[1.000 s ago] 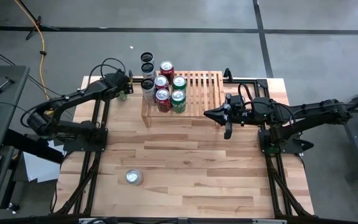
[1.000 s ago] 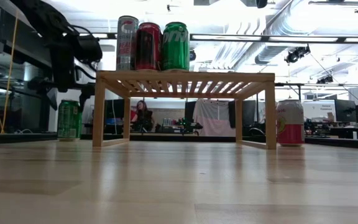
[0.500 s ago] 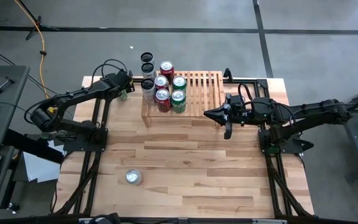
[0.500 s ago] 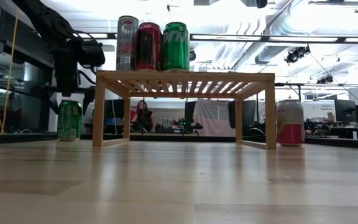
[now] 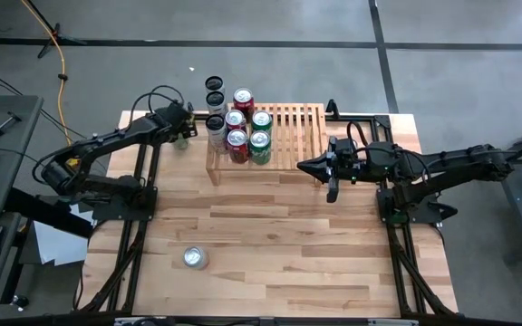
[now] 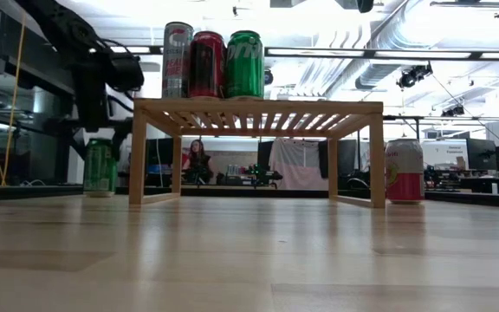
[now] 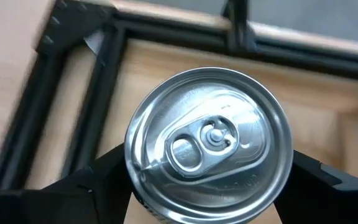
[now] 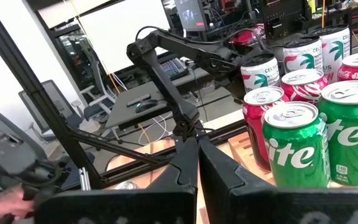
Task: Place canned beverage on shelf
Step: Put the green soda can on the shelf aligned with the other green soda cans
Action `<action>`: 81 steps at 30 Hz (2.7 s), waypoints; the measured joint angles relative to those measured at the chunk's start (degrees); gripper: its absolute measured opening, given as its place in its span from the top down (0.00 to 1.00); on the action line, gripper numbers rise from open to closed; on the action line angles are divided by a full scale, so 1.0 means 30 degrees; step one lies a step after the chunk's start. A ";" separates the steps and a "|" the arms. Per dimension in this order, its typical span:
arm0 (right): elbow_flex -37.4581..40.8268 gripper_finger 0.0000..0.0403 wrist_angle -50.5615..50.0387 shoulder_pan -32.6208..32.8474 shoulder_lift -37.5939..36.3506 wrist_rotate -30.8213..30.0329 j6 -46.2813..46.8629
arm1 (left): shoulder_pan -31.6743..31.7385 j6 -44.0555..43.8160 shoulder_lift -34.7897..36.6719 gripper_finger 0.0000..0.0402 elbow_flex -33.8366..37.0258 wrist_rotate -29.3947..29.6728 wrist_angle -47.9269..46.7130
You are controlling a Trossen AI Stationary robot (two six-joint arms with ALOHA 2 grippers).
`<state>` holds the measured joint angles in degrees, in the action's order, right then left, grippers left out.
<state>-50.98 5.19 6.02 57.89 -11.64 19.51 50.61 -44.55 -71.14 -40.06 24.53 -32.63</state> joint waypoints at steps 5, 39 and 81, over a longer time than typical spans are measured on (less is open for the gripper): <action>0.0000 1.00 -0.0036 0.0000 0.0000 0.0000 0.0007 | -0.0019 0.2002 0.2938 0.29 -0.0195 -0.1507 -0.0252; 0.0000 1.00 -0.0947 0.0000 0.0000 0.1093 0.0000 | -1.0235 -0.0676 1.3514 0.29 -0.5346 -1.5027 0.2993; -1.5693 0.15 -1.1123 0.1945 0.9861 0.6201 -0.1005 | -2.4506 1.8514 -0.2569 0.29 -1.9698 -0.8429 -0.3624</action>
<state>-98.06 -28.18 11.86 87.47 6.97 16.49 -22.91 11.00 -78.85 -99.15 -0.76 -43.50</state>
